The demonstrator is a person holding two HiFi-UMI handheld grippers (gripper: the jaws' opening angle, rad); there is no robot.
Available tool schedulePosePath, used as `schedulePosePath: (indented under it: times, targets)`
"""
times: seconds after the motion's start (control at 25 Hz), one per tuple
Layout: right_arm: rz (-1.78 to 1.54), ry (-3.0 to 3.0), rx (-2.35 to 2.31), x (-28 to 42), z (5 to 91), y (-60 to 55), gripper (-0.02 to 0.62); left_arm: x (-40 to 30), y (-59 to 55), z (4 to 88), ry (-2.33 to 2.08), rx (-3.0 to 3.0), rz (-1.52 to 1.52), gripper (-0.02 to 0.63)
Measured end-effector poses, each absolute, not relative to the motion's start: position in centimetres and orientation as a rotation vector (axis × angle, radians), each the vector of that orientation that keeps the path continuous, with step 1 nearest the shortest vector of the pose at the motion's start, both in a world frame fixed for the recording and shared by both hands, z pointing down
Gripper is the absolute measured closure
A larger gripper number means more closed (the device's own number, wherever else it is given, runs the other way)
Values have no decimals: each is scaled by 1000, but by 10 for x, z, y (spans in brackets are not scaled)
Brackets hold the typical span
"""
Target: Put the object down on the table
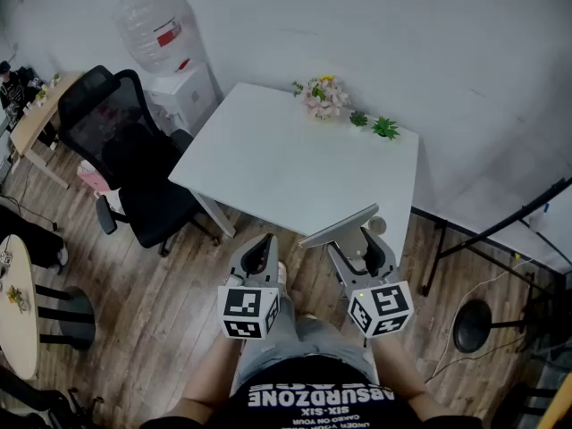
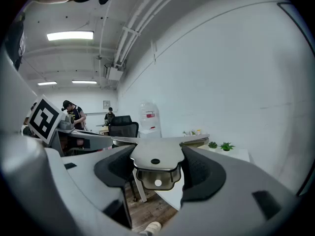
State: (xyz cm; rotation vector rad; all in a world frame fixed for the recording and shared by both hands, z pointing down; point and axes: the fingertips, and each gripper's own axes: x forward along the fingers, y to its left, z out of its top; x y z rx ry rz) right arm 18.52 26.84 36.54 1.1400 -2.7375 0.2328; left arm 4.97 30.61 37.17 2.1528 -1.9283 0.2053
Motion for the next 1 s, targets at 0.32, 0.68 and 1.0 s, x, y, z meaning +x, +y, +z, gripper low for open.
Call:
schedulePosePath:
  times: [0.32,0.68,1.0]
  targets:
    - [275,-2707,1154,175,374,242,308,40,281,377,-1915,2152,202,601]
    - [307,-2684,1171,163,377,197,308,29,231,382,-1869,2161,208,600]
    - [334,-2672,1175,151,375,149,308,18,185,385,-1848,2149,211,600]
